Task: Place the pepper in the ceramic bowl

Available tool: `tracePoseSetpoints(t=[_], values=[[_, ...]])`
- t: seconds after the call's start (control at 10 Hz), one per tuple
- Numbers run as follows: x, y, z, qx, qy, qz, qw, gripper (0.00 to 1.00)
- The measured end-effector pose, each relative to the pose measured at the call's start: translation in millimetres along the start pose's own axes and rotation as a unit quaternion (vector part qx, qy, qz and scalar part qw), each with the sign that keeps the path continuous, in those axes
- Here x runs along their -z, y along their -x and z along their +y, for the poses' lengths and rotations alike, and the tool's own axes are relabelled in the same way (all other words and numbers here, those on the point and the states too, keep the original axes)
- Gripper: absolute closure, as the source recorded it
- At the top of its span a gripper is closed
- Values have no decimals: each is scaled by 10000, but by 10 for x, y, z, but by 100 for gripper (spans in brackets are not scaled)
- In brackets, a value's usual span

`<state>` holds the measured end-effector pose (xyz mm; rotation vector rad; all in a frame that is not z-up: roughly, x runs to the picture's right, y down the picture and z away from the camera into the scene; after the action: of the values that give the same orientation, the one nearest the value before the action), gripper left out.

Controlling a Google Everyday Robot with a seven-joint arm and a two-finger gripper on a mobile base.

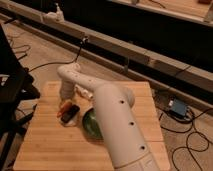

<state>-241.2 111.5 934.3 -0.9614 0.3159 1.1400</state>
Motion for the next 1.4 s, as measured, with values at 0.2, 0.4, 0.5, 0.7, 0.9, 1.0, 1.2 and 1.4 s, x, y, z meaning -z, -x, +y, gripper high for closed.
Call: tracePoseSetpoints(t=[0.2,0.4,0.5,0.7,0.9,1.0,1.2,1.4], values=[[-12,31,25,31,-18,-8,10000,89],[23,63,68,80,-25,-49,10000,100],[58,86,109,123,-3,-104,9999,100],[199,132,194,205,120,-266,9994,100],[492,193,370,325,454,-591,9967,100],[648,215,432,361,612,-769,9945,100],[1078,227,484,391,873,-1233,9877,100],[1345,124,338,219,872,-1467,9851,100]])
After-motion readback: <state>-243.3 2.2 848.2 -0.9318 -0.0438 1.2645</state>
